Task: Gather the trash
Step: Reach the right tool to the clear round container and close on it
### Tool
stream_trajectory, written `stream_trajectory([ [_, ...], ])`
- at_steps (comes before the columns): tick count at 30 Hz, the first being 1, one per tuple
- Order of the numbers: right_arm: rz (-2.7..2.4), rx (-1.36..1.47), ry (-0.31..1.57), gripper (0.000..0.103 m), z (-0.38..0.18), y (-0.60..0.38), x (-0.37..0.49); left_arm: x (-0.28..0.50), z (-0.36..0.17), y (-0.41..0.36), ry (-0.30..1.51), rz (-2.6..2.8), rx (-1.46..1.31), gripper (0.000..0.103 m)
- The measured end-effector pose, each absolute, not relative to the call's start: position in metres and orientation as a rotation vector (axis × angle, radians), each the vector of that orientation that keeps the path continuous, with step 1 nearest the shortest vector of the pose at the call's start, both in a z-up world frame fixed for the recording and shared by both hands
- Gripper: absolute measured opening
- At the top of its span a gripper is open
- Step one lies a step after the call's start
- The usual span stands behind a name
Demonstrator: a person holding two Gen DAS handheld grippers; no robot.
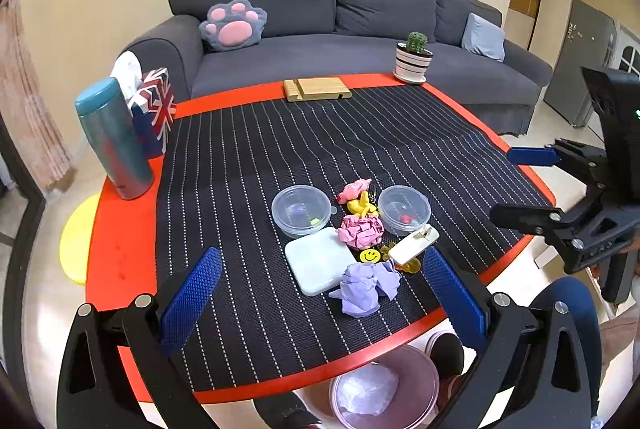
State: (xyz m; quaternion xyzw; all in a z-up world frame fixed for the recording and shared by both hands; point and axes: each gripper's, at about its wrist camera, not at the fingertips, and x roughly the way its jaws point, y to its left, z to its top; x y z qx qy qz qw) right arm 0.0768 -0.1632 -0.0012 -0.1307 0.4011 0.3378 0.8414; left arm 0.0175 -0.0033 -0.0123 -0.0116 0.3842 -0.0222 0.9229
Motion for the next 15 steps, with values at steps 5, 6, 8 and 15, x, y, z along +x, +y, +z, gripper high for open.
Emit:
stream_trajectory([
  [5,0.734,-0.305,0.904,0.1,-0.011,-0.151,0.099,0.017,-0.013,-0.002,0.793,-0.042,-0.021,0.097],
  [6,0.735,-0.313,0.909,0.1,-0.013,-0.148,0.102,0.017,-0.013,-0.002,0.793,-0.042,-0.02,0.097],
  [8,0.738,-0.339,0.936,0.1,-0.02,-0.141,0.111,0.016,-0.013,-0.002,0.795,-0.04,-0.02,0.097],
  [15,0.788,-0.388,1.03,0.1,-0.04,-0.12,0.134,0.016,-0.017,0.002,0.806,-0.037,-0.025,0.097],
])
